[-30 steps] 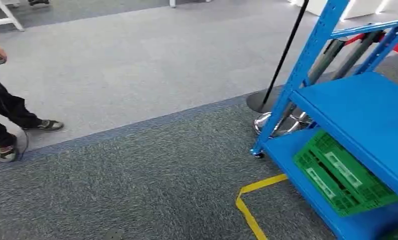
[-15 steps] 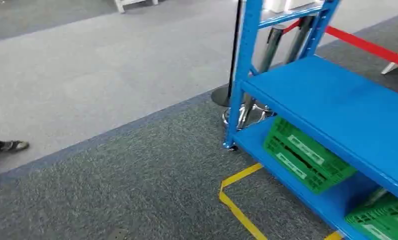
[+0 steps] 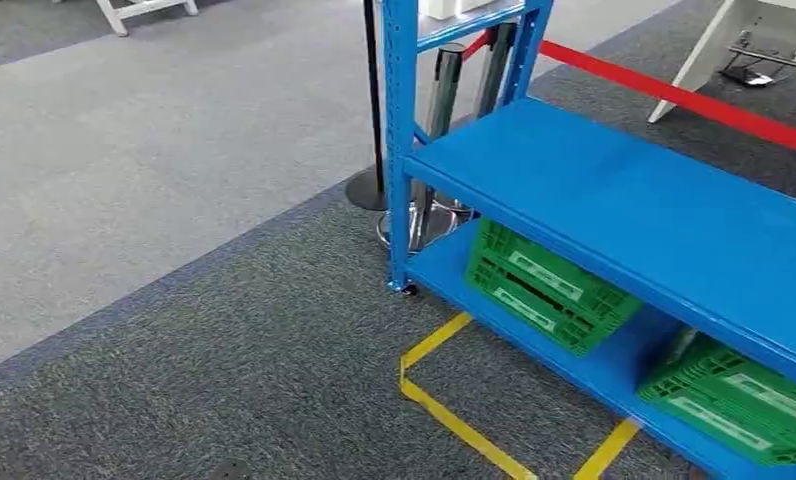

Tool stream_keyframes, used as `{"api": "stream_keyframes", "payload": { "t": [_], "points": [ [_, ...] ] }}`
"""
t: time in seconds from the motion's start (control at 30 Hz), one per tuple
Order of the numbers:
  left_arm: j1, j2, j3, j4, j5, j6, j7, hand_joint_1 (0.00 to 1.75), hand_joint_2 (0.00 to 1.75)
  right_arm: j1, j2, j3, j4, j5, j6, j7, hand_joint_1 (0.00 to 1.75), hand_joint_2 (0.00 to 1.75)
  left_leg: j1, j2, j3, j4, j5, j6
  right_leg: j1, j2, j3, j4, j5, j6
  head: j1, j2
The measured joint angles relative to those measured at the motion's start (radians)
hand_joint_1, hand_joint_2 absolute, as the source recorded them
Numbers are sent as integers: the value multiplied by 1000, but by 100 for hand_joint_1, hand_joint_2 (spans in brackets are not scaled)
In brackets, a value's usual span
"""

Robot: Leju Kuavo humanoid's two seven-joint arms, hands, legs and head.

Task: Take the parts from the cabinet and place them on the table.

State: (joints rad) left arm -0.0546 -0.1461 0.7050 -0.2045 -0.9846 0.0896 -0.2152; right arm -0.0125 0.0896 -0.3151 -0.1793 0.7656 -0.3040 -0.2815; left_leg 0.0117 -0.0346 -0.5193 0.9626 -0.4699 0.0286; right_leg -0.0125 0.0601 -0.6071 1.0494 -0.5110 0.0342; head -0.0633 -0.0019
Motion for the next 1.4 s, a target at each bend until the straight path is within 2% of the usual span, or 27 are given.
{"api": "stream_keyframes", "payload": {
  "t": [0.03, 0.1, 0.13, 0.2, 0.27, 0.3, 0.33, 0.43, 0.47, 0.5, 0.53, 0.6, 0.63, 0.67, 0.73, 0.77, 0.8, 0.83, 0.93, 0.97, 1.03, 1.1, 1.17, 1.23, 1.27, 1.3, 1.4],
  "points": [
    [1, 0, 0, 0, 0, -1, 0, 0, 175, -5, 0, 0, 0, 0, 0, 0, 0, 0, -2, 19, -1, 0, 0, 1, -1, -33, -36, 75, -42, 4, 2, 0],
    [5, 0, 0, 0, 0, -1, 0, 0, 175, -9, -1, 0, 0, 0, 0, 0, 0, 0, -4, 53, -1, 0, -2, 1, -2, -52, -105, 219, -104, 11, 1, 0],
    [6, 0, 0, 0, 0, -1, 0, 0, 175, -7, -1, -1, 0, 0, 0, 0, 0, 0, -4, 69, -1, 1, -3, 1, -4, -54, -117, 251, -106, 15, 1, 0],
    [4, -2, 0, 0, 0, -2, 0, 0, 175, 0, -1, -1, 0, 0, 0, 3, 0, 0, -4, 93, 0, 2, -5, -3, -8, -64, -66, 167, -48, 20, 1, 0],
    [3, -4, 0, 0, 0, -2, 0, 0, 175, -3, -1, -1, 0, 0, 0, 3, 0, 0, -2, 116, 3, 9, -12, -13, -10, -94, 40, -13, 26, 21, 1, 0],
    [2, -5, 0, 0, 0, -2, 0, 0, 175, -6, -1, -1, 0, 0, 0, 3, 0, 0, -3, 126, 5, 13, -16, -19, -4, -129, 61, -59, 8, 16, 1, 0],
    [1, -4, 0, 0, 0, -2, 0, 0, 175, -8, -1, -1, 0, 0, 0, 3, 0, 0, -11, 133, 2, 21, -23, -28, -4, -123, 70, -62, 18, 1, -1, 0],
    [-4, -4, 0, 0, 0, -2, 0, 0, 175, -1, -1, -2, 0, 0, -1, 5, 0, 0, -7, 156, 13, 20, -24, -42, -1, -93, 56, -54, 16, -18, -1, 0],
    [-4, -4, 0, 0, 0, -2, 0, 0, 175, 1, -1, -2, 0, 0, -1, 6, 0, 0, -2, 128, 12, 27, -35, -54, -7, -85, 66, -57, 20, -26, -3, 0],
    [-4, -4, 0, 0, 0, -2, 0, 0, 175, 0, -1, -2, 0, 0, -1, 7, 0, 0, 0, 75, -1, 62, -64, -57, -8, -77, 66, -56, 22, -30, -4, 0],
    [-2, -4, 0, 0, 0, -2, 0, 0, 175, -4, -1, -2, 0, 0, -2, 7, 0, 0, 0, 55, -29, 128, -105, -58, -8, -67, 65, -56, 24, -34, -7, 0],
    [1, -4, 0, 0, 0, -2, 1, 0, 175, -6, -1, -2, 0, 0, -2, 8, 0, 0, -1, 45, -108, 302, -176, -57, -4, -41, 62, -55, 25, -39, -8, 0],
    [3, -4, 0, 0, 0, -2, 1, 0, 175, -6, -1, -2, 0, 0, -2, 9, 0, 0, -1, 44, -128, 342, -179, -54, -2, -27, 63, -55, 25, -39, -7, 0],
    [3, -4, 0, 0, 0, -2, 1, 0, 175, -5, -1, -2, 0, 0, -1, 9, 0, 0, -2, 44, -128, 334, -158, -50, -1, -15, 64, -55, 25, -39, -7, 0],
    [2, -3, 0, 0, -2, -2, 1, 0, 175, -2, -1, -2, 0, 0, -1, 10, 0, 0, -4, 33, -77, 203, -65, -37, 3, 14, 67, -54, 25, -39, -7, 0],
    [2, -3, 0, 0, -2, -2, 1, 0, 175, -3, -1, -2, 0, 0, -1, 10, 0, 0, -5, 9, -41, 113, -17, -26, 4, 28, 68, -54, 25, -39, -8, 0],
    [3, -2, 0, 0, -2, -2, 1, 0, 175, -3, 1, -1, 0, 0, -1, 10, 0, 0, -5, -58, -18, 57, -7, -11, -2, 38, 64, -54, 26, -37, -6, 0],
    [3, 3, 0, 0, -2, 0, 2, 0, 175, -9, 4, -2, 0, 1, 0, 11, 0, 0, -2, -75, -16, 38, -6, -8, 2, 53, 56, -47, 28, -31, -4, 0],
    [0, -1, 0, 0, -2, 0, 3, 0, 175, -3, 3, -2, 0, 0, 0, 11, 0, 0, -11, -43, -12, 28, -12, -8, -12, 88, 39, -60, 39, -7, -12, 0],
    [0, -5, 0, 0, -2, 0, 3, 0, 175, -1, 2, -2, 0, 0, 0, 11, 0, 0, 2, -25, -4, 3, -1, -8, -7, 91, 33, -57, 37, -2, -12, 0],
    [-2, -4, 0, 0, -3, 0, 2, 0, 175, -3, 3, -2, 0, 0, 0, 11, 0, 0, 0, 5, 4, -8, 4, 1, -3, -18, -8, 20, -20, 2, -1, 0],
    [2, -5, 0, 0, -3, 0, 2, 0, 175, -11, 2, -2, 0, 1, 0, 12, 0, 0, -3, 42, 3, -7, 2, 2, -4, -49, -85, 181, -95, 11, -1, 0],
    [3, -5, 0, 0, -3, 0, 2, 0, 175, -9, 2, -2, 0, 2, 0, 12, 0, 0, -3, 72, 3, -5, -1, 0, -8, -55, -111, 241, -101, 19, 0, 0],
    [0, -5, 0, 0, -3, 0, 2, 0, 175, -1, 0, -2, 0, 2, 0, 12, 0, 0, -1, 96, 4, 1, -6, -7, -12, -69, -39, 118, -28, 23, 0, 0],
    [0, -6, 0, 0, -3, 0, 2, 0, 175, -2, -1, -2, 0, 2, 0, 12, 0, 0, -1, 108, 6, 5, -10, -12, -14, -89, 20, 14, 13, 24, -1, 0],
    [-1, -6, 0, 0, -3, 0, 2, 0, 175, -6, -2, -2, 0, 3, 0, 12, 0, 0, -4, 118, 7, 12, -15, -20, -11, -132, 58, -61, 17, 21, 0, 0],
    [-5, -5, 0, 0, -3, 2, 2, 0, 175, -5, -2, -1, 0, 19, -22, 16, 0, 0, -9, 130, 7, 19, -21, -37, -6, -111, 61, -50, 17, -8, -5, 0]
  ]
}}
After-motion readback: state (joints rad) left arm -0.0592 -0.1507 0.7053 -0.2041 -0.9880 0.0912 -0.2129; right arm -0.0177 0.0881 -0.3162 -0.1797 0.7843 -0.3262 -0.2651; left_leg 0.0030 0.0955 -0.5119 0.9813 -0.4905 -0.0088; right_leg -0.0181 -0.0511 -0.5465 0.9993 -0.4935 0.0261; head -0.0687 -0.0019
